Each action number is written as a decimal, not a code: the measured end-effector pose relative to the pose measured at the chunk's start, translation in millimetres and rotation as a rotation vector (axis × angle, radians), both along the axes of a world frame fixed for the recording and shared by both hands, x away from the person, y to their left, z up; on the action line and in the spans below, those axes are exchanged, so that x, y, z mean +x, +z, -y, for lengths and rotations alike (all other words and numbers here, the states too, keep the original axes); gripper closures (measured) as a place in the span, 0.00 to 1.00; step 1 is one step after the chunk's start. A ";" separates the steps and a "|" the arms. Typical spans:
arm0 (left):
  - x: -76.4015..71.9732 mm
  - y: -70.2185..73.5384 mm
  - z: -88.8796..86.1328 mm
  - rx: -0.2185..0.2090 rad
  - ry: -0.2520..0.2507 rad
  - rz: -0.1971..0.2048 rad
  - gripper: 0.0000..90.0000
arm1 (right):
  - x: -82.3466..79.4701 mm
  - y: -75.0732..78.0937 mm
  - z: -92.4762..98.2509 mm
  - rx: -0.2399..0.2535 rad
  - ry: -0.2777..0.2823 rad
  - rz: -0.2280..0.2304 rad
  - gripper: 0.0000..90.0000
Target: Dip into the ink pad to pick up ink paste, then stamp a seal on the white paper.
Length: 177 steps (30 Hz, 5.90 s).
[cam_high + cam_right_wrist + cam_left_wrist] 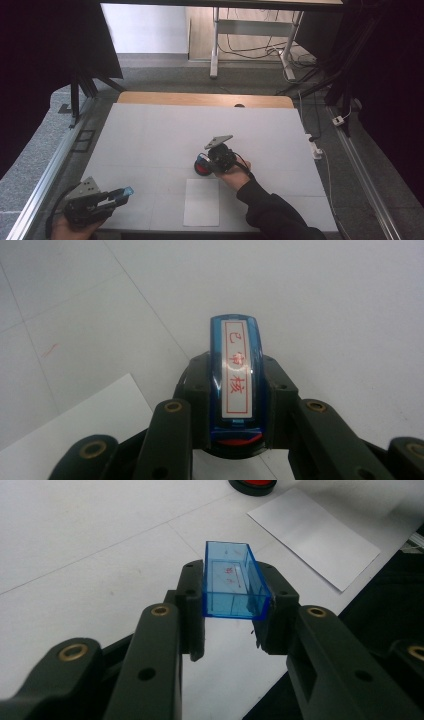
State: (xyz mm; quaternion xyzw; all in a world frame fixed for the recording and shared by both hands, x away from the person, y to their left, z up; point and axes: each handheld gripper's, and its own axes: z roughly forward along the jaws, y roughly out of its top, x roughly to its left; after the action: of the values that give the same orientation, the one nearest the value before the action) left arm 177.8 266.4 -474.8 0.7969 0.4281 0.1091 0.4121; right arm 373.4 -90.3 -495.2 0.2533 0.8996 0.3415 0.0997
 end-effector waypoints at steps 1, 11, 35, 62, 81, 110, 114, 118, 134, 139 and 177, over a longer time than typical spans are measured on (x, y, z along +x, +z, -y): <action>0.0 0.0 0.0 -0.001 0.000 0.000 0.75 | -0.1 0.2 0.1 -0.001 -0.005 -0.004 0.79; 0.1 -0.1 0.2 0.002 0.001 -0.001 0.75 | 0.0 -0.1 -0.7 -0.004 -0.005 -0.005 0.79; 0.3 -0.4 0.0 0.001 0.001 -0.003 0.75 | 0.5 -0.7 0.3 0.007 -0.019 -0.018 0.79; 0.0 0.1 -1.0 -0.006 0.004 -0.004 0.75 | -6.4 15.7 7.5 0.052 -0.005 -0.002 0.79; -0.3 0.5 -1.0 -0.010 0.004 0.001 0.75 | -25.9 43.5 28.8 0.158 0.036 0.028 0.79; -1.6 1.4 -1.1 -0.012 0.005 0.007 0.75 | -67.4 61.1 51.7 0.231 0.087 0.050 0.79; -1.6 1.4 -2.0 -0.012 0.003 0.007 0.75 | -71.0 61.2 51.4 0.224 0.096 0.048 0.79; -1.6 1.6 -2.4 -0.012 0.003 0.009 0.75 | -75.2 61.0 51.1 0.224 0.104 0.043 0.79; -1.7 1.8 -2.3 -0.011 0.004 0.010 0.75 | -90.2 51.4 46.1 0.187 0.159 0.030 0.78; -1.7 1.8 -2.4 -0.011 0.003 0.010 0.75 | -90.7 46.9 42.6 0.169 0.163 0.025 0.79; -1.7 1.6 -1.9 -0.011 0.001 0.009 0.75 | -88.6 -1.6 9.5 -0.036 0.245 -0.013 0.79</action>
State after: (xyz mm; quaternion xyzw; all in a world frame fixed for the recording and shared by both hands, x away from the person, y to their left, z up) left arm 176.2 268.3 -473.2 0.7939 0.4271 0.1105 0.4184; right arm 284.7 -99.7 -496.9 0.1416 0.9304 0.3333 0.0560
